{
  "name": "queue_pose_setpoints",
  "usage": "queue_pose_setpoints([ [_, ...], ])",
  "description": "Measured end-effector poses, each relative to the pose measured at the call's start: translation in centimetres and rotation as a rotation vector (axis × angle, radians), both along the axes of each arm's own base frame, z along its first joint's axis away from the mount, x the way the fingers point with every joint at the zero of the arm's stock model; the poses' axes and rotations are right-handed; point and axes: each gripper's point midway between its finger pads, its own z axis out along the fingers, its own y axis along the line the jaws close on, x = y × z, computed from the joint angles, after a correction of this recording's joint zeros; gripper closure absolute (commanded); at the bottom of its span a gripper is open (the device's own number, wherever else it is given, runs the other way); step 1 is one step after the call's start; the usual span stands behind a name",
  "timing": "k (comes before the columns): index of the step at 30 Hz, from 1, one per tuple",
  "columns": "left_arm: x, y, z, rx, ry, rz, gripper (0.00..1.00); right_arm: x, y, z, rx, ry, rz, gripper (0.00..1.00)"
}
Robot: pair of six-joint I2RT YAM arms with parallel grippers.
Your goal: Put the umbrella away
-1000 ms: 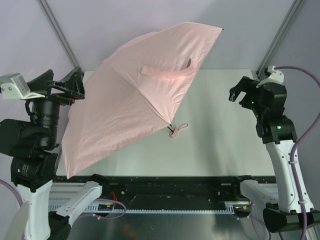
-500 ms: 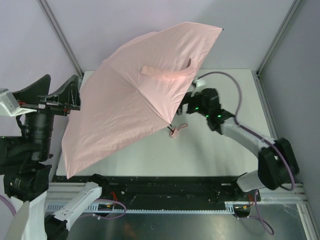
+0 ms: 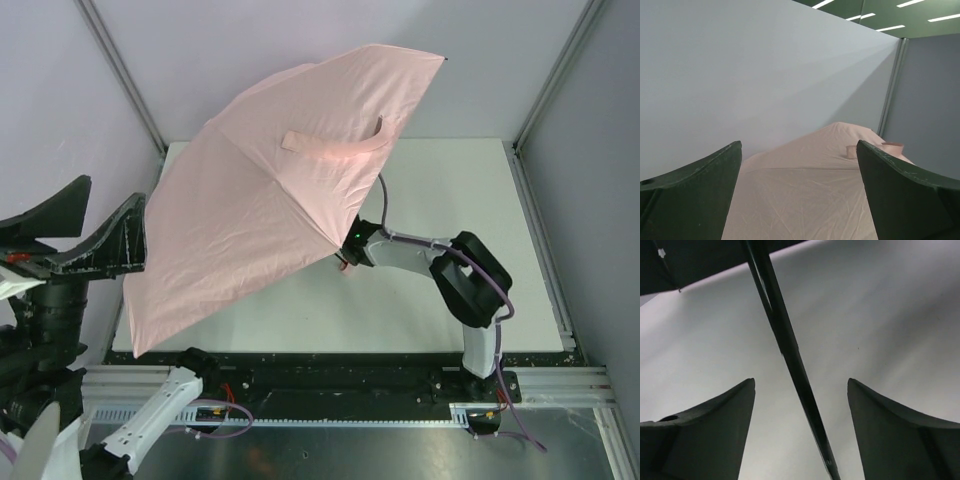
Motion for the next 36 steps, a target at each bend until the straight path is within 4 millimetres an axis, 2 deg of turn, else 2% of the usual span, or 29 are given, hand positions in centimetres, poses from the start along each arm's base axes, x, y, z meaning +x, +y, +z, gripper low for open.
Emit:
queue_pose_setpoints([
  [1,-0.2,-0.2,-0.1,0.012,-0.008,-0.010,0.01,0.3,0.4,0.0,-0.003,-0.010,-0.012,0.43],
  [2,-0.5,-0.4,-0.2,0.027,-0.016,-0.023,0.01,0.5,0.9,-0.1,-0.006,-0.017,-0.022,0.57],
  [3,-0.6,-0.7,-0.2,0.040,-0.023,-0.035,0.00,0.6,1.3,0.0,-0.006,-0.018,-0.032,0.76],
  [4,-0.8,-1.1,-0.2,0.060,-0.031,-0.055,0.01,0.7,1.6,0.0,-0.005,-0.016,-0.038,0.88],
  [5,-1.0,-1.5,-0.2,0.079,-0.041,-0.078,0.01,0.7,1.7,0.0,-0.003,-0.006,-0.051,0.94],
  [8,-2.0,-2.9,-0.2,0.136,-0.073,-0.157,0.00,-0.3,2.6,0.7,0.021,0.025,-0.037,0.99],
  [11,-3.7,-4.2,0.2,0.194,-0.125,-0.248,0.01,-1.0,1.9,2.4,0.091,0.130,-0.089,1.00],
  [15,-7.1,-5.4,1.3,0.255,-0.226,-0.365,0.02,-2.2,-1.2,7.5,0.194,0.256,-0.183,1.00],
  [17,-8.4,-5.8,1.7,0.279,-0.272,-0.410,0.03,-2.8,-3.2,11.0,0.288,0.327,-0.227,1.00],
  [18,-8.8,-6.0,1.8,0.290,-0.286,-0.426,0.04,-3.5,-4.7,13.7,0.369,0.383,-0.243,1.00],
  [19,-9.1,-6.3,1.8,0.299,-0.295,-0.443,0.05,-3.0,-5.4,14.0,0.380,0.384,-0.261,1.00],
  [21,-9.2,-6.7,1.5,0.310,-0.299,-0.472,0.08,-2.6,-7.9,16.3,0.470,0.424,-0.278,1.00],
  [22,-9.0,-7.1,1.3,0.307,-0.288,-0.491,0.09,-2.4,-8.9,16.9,0.497,0.435,-0.287,1.00],
  [25,-7.2,-8.4,-0.2,0.281,-0.219,-0.546,0.10,-2.0,-12.4,17.1,0.566,0.476,-0.305,1.00],
  [27,-4.8,-9.8,-2.3,0.249,-0.120,-0.594,0.12,-2.0,-14.5,16.1,0.604,0.502,-0.306,1.00],
  [29,-1.7,-11.6,-5.2,0.208,0.015,-0.647,0.16,-2.6,-15.7,15.1,0.629,0.517,-0.285,1.00],
  [33,6.1,-17.3,-13.5,0.114,0.375,-0.798,0.17,-4.7,-16.3,14.4,0.685,0.529,-0.178,1.00],
  [36,9.3,-22.9,-20.8,0.082,0.653,-0.909,0.20,-6.1,-16.0,14.7,0.728,0.529,-0.088,1.00],
])
